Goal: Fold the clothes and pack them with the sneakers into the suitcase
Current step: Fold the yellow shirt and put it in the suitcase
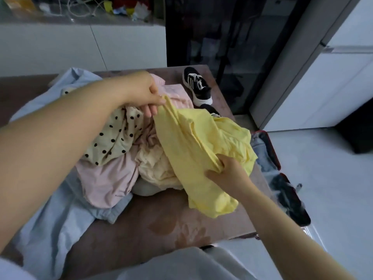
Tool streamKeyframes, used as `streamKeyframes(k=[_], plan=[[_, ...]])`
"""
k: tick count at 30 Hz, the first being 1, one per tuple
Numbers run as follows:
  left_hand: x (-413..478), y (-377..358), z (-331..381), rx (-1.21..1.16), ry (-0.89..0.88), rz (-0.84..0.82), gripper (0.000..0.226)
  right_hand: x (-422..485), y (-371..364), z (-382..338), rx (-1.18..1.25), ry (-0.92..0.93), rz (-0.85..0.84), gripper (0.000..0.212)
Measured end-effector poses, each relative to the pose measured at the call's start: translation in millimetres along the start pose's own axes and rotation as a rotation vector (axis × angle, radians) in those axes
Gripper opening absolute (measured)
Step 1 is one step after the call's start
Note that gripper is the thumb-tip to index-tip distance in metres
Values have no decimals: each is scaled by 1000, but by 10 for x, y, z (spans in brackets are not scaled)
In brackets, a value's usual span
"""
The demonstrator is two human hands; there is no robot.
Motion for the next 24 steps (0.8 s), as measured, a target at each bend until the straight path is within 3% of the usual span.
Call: streamKeyframes(k=[5,8,10,12,14,17,20,22,24], plan=[[540,-220,418,41,-36,213,31,415,601,379,12,-94,83,50],[868,-439,576,57,-36,399,22,751,763,501,74,-95,214,32],[1013,-704,570,-45,1,351,23,957,778,611,23,-108,231,28],[1042,-1019,493,-64,4,186,52,1112,736,763,-64,-135,201,31],[1012,-1189,361,82,-57,162,63,1213,704,930,-109,-165,192,41],[858,-1118,125,285,-92,386,48,1258,681,1060,-37,-205,110,66],[704,-1108,-119,388,-3,386,41,1229,630,1129,70,-262,-80,87],[682,-1132,-215,454,99,346,49,1229,601,1207,-14,-269,-169,89],[693,-1151,-215,501,181,335,58,1257,593,1274,-122,-259,-221,76]])
Point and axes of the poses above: each hand's wrist, its own x-axis towards the middle knuckle, its own y-axis out of the back of the hand, z = x × y, the point moved 4 cm from there along x, towards the middle knuckle, and after that the axes turned 12 degrees about z, right-handed, at the moved point
